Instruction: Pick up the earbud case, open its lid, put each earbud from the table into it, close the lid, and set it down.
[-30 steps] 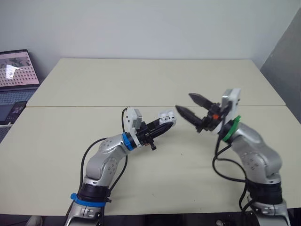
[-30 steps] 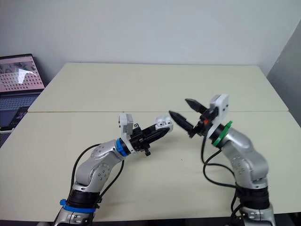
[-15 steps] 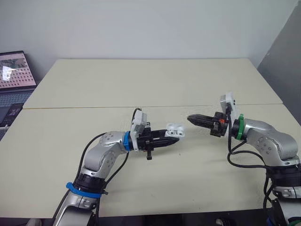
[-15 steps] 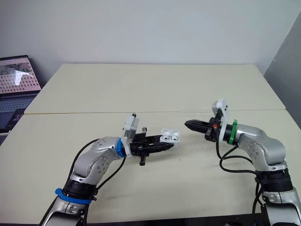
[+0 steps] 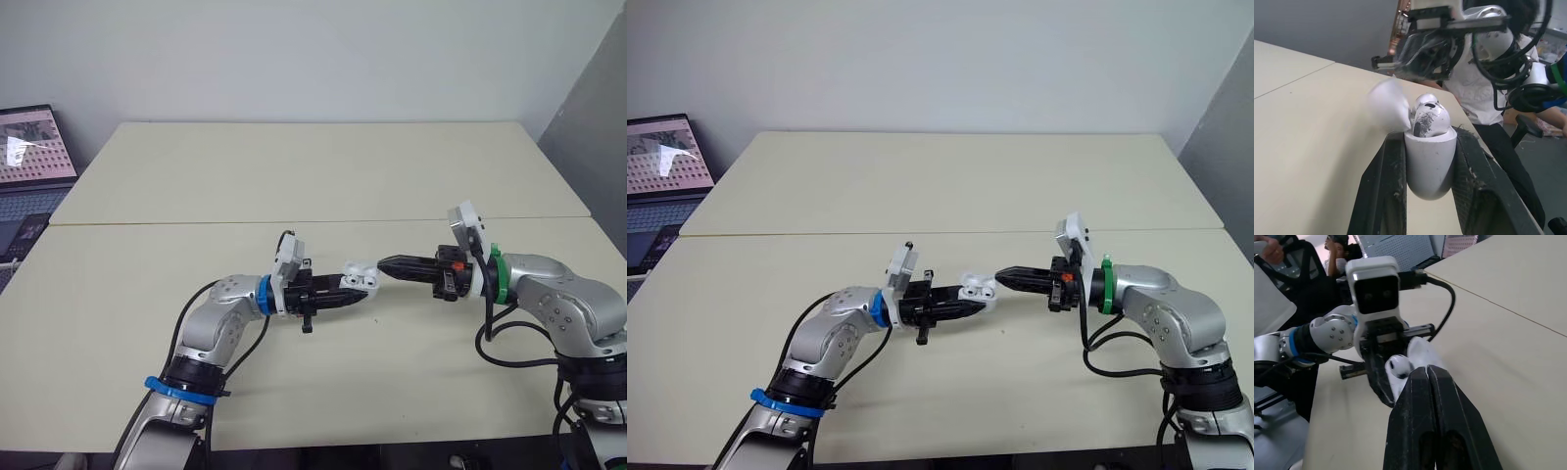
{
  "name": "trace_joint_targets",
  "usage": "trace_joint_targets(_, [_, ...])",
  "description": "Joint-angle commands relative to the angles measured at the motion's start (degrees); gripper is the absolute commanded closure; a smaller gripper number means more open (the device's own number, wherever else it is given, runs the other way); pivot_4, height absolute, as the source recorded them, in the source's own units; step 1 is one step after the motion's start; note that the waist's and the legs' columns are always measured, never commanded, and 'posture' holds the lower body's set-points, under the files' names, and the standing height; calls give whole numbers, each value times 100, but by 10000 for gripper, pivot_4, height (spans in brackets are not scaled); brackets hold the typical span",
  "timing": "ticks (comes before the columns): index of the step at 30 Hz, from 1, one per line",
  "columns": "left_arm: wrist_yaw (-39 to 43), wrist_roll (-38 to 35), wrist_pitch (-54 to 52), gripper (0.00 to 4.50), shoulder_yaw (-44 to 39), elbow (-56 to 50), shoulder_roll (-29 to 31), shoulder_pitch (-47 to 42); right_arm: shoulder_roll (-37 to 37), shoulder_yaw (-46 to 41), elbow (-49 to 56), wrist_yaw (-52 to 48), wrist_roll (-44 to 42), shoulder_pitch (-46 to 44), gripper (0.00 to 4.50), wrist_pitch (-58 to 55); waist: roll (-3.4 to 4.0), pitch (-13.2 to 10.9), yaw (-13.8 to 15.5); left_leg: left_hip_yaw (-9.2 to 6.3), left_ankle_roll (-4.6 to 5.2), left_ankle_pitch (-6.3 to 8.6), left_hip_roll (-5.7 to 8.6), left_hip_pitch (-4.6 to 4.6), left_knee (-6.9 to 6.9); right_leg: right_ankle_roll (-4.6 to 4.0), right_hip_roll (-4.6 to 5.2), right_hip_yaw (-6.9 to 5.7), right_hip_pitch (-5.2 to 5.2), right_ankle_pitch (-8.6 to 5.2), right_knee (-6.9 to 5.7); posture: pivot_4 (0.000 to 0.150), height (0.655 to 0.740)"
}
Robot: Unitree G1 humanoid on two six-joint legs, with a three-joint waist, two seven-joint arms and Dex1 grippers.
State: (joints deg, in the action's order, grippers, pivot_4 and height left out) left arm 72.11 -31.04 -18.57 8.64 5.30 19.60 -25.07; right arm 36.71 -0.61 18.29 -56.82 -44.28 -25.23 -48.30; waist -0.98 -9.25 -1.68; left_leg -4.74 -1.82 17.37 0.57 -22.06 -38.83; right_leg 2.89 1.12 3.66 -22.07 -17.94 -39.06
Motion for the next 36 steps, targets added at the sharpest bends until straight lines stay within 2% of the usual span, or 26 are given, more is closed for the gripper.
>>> trace_joint_targets(1, [76, 8, 114, 36990, -24, -47, -44, -77, 135, -76, 313, -114, -260, 62, 44541, -112, 0, 0, 0, 1, 0, 0, 0, 0, 0, 0, 0, 1, 0, 0, 0, 1500, 7400])
trace_joint_targets(5, [75, 22, 100, 36990, -31, -72, -47, -64, 171, -109, 324, -81, -256, 103, 44541, -57, 0, 0, -1, 1, 0, 0, 0, 0, 0, 0, 0, 0, 0, 0, 0, 1500, 7400])
trace_joint_targets(9, [68, -9, 28, 36990, -40, -161, -33, -64, -143, -460, -216, 311, -236, -171, 44541, 148, 0, 0, -9, 1, 0, 0, 0, 1, 0, 0, 0, 1, 0, 0, -2, 1500, 7400])
trace_joint_targets(16, [11, -98, -176, 36990, -36, -409, -42, -82, -297, -206, -889, 626, 513, -237, 44541, 637, 0, 0, -2, 3, 0, 0, 1, 0, 0, 0, 1, 2, -1, 0, 1, 1500, 7400])
trace_joint_targets(25, [-79, -165, -374, 36990, -93, -531, -54, -177, -283, 259, -435, 302, 479, 66, 44541, 466, 0, 0, -3, 5, 0, 0, 0, 0, 0, 0, 0, 5, -3, 0, -2, 1500, 7400])
trace_joint_targets(36, [-107, -144, -402, 36990, -62, -552, -69, -178, -358, -55, -2, 142, -255, 161, 44541, 168, 0, 0, -2, 1, 0, 0, 1, -1, -1, 0, 0, 1, -2, 0, -1, 1500, 7400])
